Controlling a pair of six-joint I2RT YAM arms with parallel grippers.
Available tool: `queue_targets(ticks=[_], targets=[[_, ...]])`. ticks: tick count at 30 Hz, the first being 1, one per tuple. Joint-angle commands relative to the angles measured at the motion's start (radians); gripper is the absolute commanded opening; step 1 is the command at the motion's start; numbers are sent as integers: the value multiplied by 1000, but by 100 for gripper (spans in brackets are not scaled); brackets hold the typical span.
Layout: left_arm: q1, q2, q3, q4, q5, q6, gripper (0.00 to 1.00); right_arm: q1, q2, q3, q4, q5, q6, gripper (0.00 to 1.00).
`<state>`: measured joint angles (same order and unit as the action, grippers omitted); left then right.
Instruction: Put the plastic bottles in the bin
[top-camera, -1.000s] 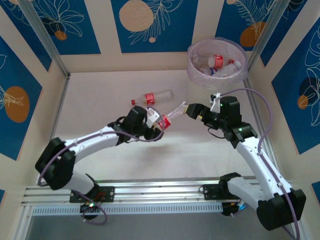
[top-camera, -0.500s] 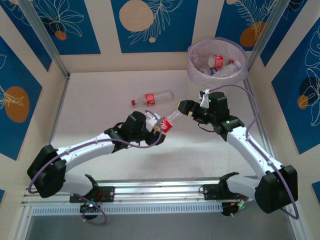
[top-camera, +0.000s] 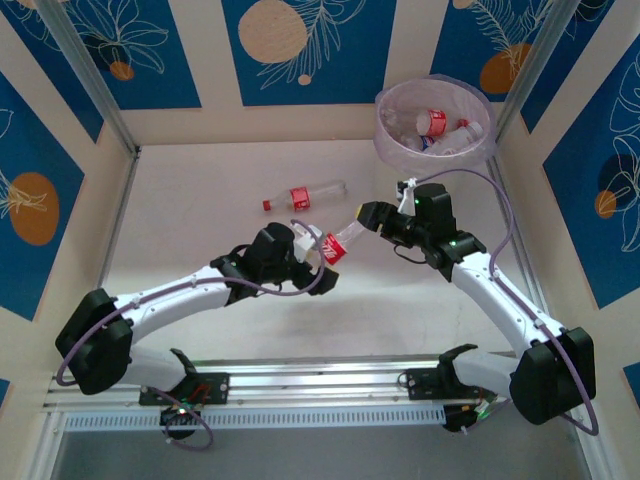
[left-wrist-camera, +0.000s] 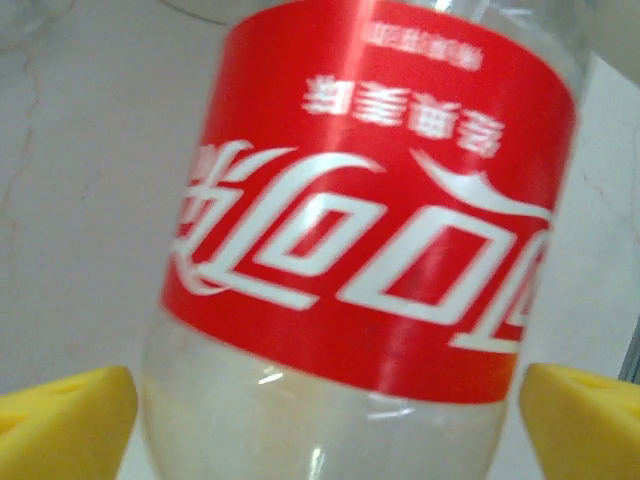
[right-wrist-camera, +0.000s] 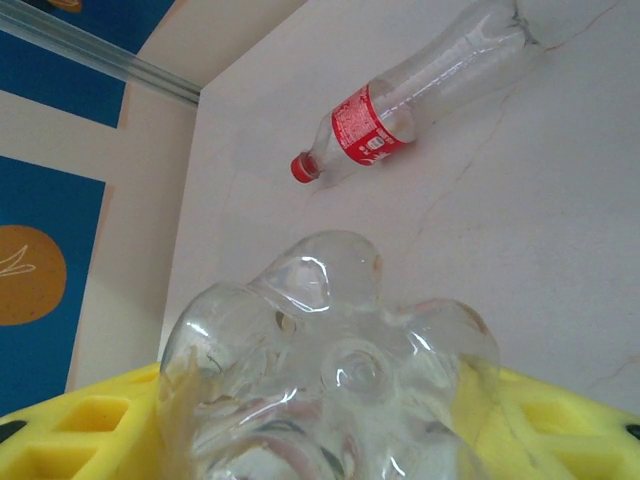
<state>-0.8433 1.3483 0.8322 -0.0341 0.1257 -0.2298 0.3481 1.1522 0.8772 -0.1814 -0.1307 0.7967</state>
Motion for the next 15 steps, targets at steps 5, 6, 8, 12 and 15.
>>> queue_targets(ticks=[5,6,8,12,15], targets=[[-8,-204,68,-181,-201,12,100,-128,-28,244,-58,19,-105,55],[-7,-239,67,-200,-228,15,100,-159,-28,286,-57,19,-115,55],[-6,-294,60,-234,-269,14,100,-214,-28,360,-48,38,-129,55],[-1,-368,16,-255,-309,-4,100,-347,-6,470,12,80,-111,55],[3,-387,-15,-241,-308,-27,100,-439,44,530,45,104,-74,55]])
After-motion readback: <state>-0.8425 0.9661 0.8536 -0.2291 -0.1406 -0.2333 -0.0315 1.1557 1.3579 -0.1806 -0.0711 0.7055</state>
